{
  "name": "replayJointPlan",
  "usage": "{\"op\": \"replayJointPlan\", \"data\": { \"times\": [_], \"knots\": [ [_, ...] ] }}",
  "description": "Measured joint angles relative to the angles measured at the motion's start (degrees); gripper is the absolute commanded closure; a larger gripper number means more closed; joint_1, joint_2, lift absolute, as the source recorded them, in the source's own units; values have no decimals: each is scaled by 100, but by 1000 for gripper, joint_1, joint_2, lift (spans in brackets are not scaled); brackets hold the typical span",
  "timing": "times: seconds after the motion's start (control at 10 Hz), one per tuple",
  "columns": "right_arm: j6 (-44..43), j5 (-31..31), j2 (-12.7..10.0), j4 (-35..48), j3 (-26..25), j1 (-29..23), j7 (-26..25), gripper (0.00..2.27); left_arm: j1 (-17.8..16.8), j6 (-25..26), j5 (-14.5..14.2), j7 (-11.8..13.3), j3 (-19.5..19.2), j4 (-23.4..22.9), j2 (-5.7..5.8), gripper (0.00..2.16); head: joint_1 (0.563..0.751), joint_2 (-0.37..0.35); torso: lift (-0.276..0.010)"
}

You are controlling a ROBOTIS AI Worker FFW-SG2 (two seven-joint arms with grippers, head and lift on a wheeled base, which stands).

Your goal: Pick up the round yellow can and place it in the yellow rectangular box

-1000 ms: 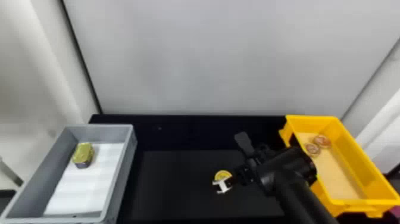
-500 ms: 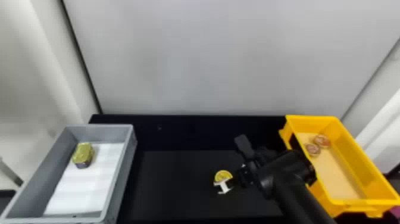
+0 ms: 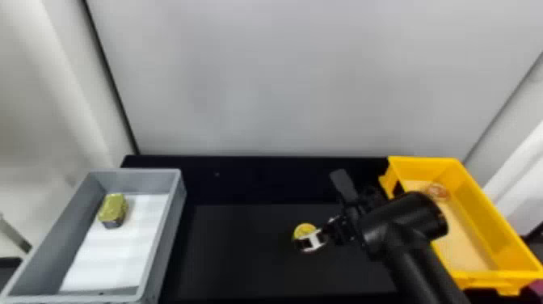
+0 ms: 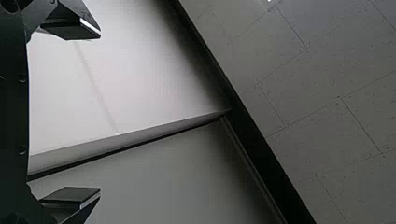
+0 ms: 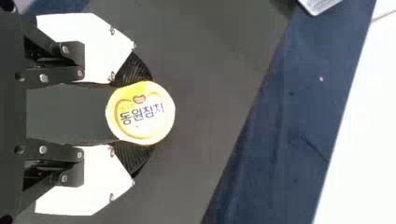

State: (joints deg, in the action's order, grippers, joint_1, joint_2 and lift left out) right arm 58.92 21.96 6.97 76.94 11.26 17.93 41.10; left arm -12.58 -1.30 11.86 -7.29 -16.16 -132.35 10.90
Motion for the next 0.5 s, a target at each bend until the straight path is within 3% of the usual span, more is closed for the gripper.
{"op": "replayJointPlan", "data": {
  "times": [0.1,0.2,0.4,0.5],
  "knots": [
    [804,395,132,1026,38,-153,405,757,25,13,0,0,-20,-14,3,96,694,-78,-2],
    [1469,1074,244,1849,48,-202,1147,757,41,27,0,1,-26,-23,10,96,694,-78,-2],
    [2168,3198,373,2753,-126,-45,2872,751,64,51,0,1,-33,-36,41,96,694,-78,-2],
    [2290,3987,453,2902,-242,88,3340,751,69,60,0,2,-37,-44,60,96,694,-78,-2]
  ]
}}
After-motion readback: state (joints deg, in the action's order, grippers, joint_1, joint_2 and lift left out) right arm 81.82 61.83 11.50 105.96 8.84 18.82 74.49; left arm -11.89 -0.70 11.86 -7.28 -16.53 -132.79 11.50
